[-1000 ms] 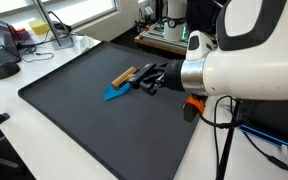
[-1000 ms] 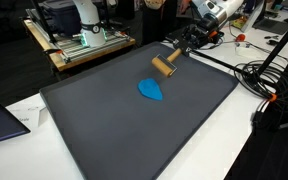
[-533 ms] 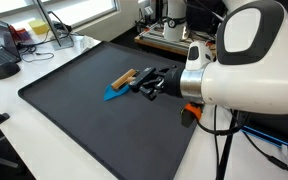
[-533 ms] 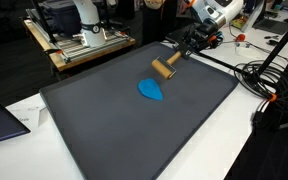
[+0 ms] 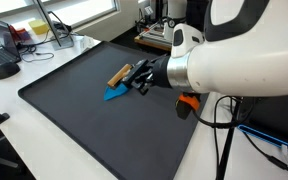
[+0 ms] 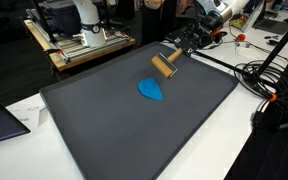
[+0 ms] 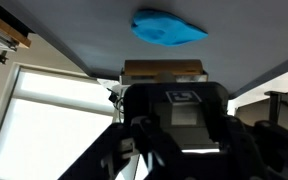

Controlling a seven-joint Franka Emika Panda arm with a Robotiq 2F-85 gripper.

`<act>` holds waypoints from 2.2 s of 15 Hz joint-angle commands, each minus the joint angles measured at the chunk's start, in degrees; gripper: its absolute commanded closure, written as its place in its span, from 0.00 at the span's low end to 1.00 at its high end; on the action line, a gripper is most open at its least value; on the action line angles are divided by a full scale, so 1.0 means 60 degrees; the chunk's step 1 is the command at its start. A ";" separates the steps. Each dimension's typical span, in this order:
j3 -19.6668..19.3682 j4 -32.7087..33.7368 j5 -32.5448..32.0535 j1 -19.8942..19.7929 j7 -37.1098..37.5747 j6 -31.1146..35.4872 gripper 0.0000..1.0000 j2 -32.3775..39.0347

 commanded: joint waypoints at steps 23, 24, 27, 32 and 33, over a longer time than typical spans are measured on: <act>0.0504 -0.3414 0.2237 -0.3763 -0.6900 0.4058 0.77 -0.3945; 0.0424 -0.3528 0.2501 -0.3857 -0.7279 0.4231 0.77 -0.4048; 0.0230 -0.3809 0.3289 -0.4137 -0.8431 0.4455 0.77 -0.4323; -0.0055 -0.4158 0.4215 -0.4464 -0.9802 0.4419 0.77 -0.4773; -0.0072 -0.4187 0.4382 -0.4521 -1.0069 0.4417 0.77 -0.4842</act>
